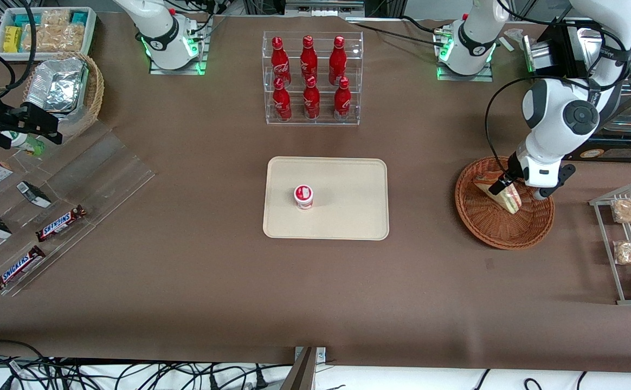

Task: Place sandwich from basket to tray
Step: 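Lower the open left gripper around the wrapped sandwich and close it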

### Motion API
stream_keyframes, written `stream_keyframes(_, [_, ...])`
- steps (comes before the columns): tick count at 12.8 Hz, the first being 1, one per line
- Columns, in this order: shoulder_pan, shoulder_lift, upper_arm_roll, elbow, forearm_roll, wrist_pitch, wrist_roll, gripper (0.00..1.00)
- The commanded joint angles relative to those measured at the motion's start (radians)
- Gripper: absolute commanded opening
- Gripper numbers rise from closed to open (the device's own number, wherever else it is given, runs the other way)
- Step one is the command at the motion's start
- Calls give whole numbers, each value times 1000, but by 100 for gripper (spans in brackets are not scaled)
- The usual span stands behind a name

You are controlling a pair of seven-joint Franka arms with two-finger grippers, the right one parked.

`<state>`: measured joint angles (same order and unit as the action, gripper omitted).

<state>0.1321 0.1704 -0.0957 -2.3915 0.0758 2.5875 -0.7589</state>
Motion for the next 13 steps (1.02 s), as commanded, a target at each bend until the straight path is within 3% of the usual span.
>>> stream_keyframes(1, [6,15,-7,-5,18,28,-49,100])
stream_keyframes(2, [6,24,-7,-5,18,45,-63,100])
stream_keyframes(5, [4,41,-7,-5,18,59,-83,28])
stream_keyframes(6, [4,41,-7,-3,18,59,-95,10])
stream_keyframes(7, [3,43,-7,-3,18,59,-96,0])
stream_keyframes(11, [3,22,-13,11,18,28,-86,0])
stream_keyframes(13, [3,-17,-19,69,19,-102,-50,0])
